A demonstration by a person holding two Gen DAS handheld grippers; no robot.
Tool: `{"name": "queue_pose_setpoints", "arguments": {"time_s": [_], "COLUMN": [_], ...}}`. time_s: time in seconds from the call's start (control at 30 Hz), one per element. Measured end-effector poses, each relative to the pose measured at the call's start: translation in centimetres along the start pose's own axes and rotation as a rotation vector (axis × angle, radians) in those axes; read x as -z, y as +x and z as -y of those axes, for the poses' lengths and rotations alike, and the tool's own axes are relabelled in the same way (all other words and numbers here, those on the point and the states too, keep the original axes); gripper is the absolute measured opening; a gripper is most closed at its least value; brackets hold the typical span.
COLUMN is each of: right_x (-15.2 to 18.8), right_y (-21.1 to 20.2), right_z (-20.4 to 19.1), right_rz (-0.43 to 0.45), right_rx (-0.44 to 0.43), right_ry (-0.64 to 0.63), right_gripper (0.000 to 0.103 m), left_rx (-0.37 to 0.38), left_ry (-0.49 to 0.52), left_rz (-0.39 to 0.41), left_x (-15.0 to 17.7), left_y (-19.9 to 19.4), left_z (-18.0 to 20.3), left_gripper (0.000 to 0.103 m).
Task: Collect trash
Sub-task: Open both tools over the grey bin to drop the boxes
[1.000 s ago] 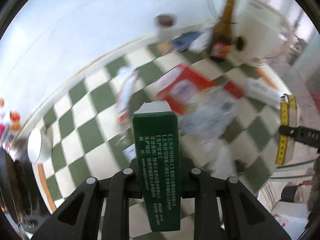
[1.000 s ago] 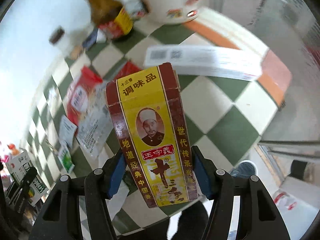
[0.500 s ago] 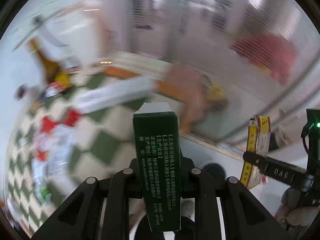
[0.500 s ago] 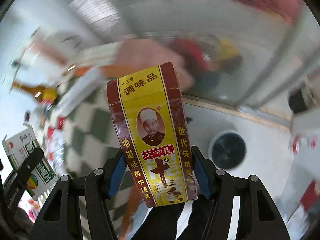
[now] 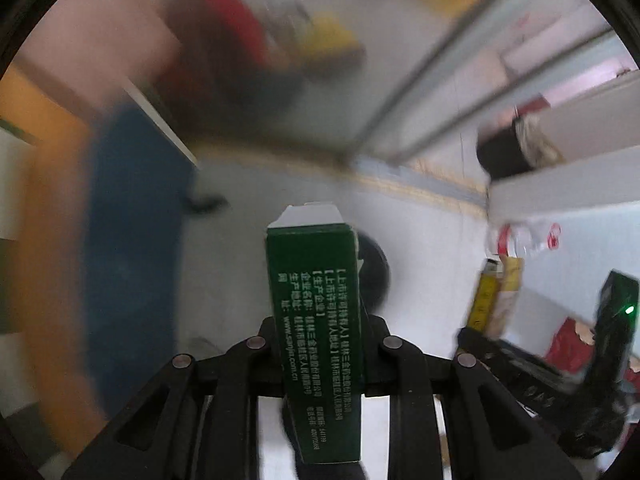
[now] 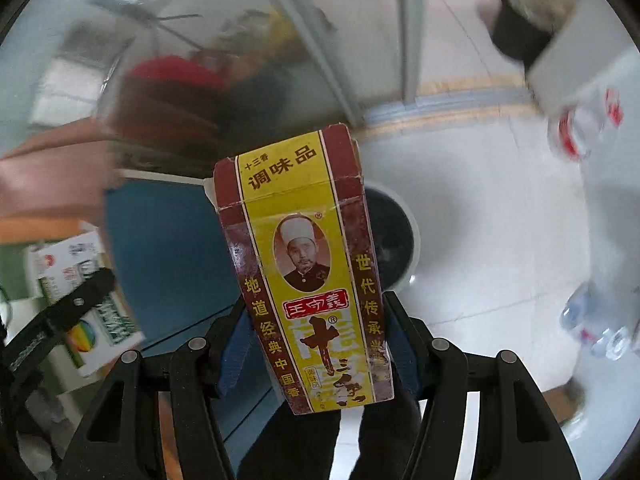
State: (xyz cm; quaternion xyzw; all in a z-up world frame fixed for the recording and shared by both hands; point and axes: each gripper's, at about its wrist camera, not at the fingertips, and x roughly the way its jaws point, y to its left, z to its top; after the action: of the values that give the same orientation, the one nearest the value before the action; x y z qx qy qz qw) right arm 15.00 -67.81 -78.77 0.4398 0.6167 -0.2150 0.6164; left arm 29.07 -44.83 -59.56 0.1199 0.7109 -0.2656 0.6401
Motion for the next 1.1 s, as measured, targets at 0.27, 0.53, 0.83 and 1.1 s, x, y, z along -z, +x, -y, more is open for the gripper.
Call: {"name": "queue_pose_setpoints", "arguments": {"time_s": [0.27, 0.53, 0.83, 1.1], "right_x": [-3.2, -6.0, -3.2, 2.3], "right_y": [18.1, 20.1, 6.5, -9.2], "right_z": [11.0, 16.4, 13.0, 9.3], "right_rz": [-0.145, -0.077, 0.089, 0.152], "right_rx": [-0.099, -0.081, 0.170, 0.211], "right_ry": [0.052, 0.051, -0.070, -0.064], "right_gripper": [0.065, 0.103, 0.103, 0.103], "left_rx": [0.035, -0.027, -0.239, -0.248], "left_ry": [0.043, 0.075, 0.184, 0.168], "left_rz": [-0.199, -0.110, 0.084, 0.122], "left_x": [-0.7, -1.1, 1.3, 5.3], "left_y": [18.2, 18.7, 8.9, -3.2], "left_z": [0.9, 0.1, 0.9, 3.1], "left_gripper": [0.031, 0.099, 0.100, 0.100]}}
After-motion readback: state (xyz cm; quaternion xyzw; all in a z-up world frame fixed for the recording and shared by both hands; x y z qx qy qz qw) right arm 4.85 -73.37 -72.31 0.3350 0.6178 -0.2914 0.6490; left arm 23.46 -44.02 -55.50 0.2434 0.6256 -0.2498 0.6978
